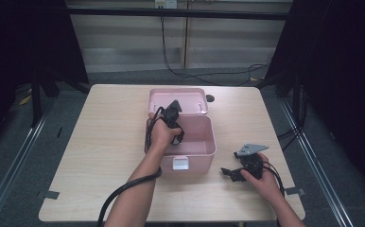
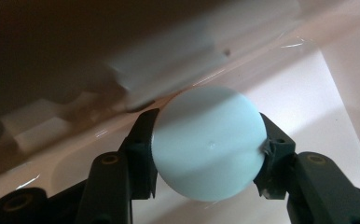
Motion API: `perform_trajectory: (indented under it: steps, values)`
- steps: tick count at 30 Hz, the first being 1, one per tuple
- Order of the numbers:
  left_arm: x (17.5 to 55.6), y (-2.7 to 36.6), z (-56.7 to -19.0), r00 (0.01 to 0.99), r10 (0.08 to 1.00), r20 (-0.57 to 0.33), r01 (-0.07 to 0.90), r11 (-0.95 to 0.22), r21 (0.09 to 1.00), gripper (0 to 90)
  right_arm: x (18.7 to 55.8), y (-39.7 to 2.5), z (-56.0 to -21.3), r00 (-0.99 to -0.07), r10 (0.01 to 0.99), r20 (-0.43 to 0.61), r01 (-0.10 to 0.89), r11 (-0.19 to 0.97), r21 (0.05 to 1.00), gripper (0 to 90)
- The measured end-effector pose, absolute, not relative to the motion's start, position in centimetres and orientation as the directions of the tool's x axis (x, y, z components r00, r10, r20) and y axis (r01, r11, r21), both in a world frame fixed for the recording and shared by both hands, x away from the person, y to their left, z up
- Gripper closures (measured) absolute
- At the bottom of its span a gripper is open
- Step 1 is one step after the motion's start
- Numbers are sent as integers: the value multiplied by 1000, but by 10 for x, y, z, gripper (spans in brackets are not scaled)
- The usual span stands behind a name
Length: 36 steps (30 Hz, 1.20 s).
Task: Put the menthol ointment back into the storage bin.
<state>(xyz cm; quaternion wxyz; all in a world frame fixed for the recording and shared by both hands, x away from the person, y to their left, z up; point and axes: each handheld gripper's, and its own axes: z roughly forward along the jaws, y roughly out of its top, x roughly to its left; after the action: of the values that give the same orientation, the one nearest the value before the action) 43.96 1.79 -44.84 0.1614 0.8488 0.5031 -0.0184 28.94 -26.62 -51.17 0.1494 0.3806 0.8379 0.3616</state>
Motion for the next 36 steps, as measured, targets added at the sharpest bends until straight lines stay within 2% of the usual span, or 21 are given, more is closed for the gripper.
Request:
perform_trajectory:
  steps: [18, 26, 36]
  values:
    - [438, 22, -448, 509, 838, -199, 851, -453, 266, 495, 289, -266, -512, -666, 746, 25, 529, 449, 720, 125]
    - [437, 21, -440, 517, 828, -217, 844, -450, 294, 442, 289, -266, -512, -666, 745, 26, 529, 448, 721, 125]
    - [435, 25, -433, 519, 824, -226, 842, -447, 304, 441, 289, -266, -512, -666, 745, 25, 529, 449, 720, 125]
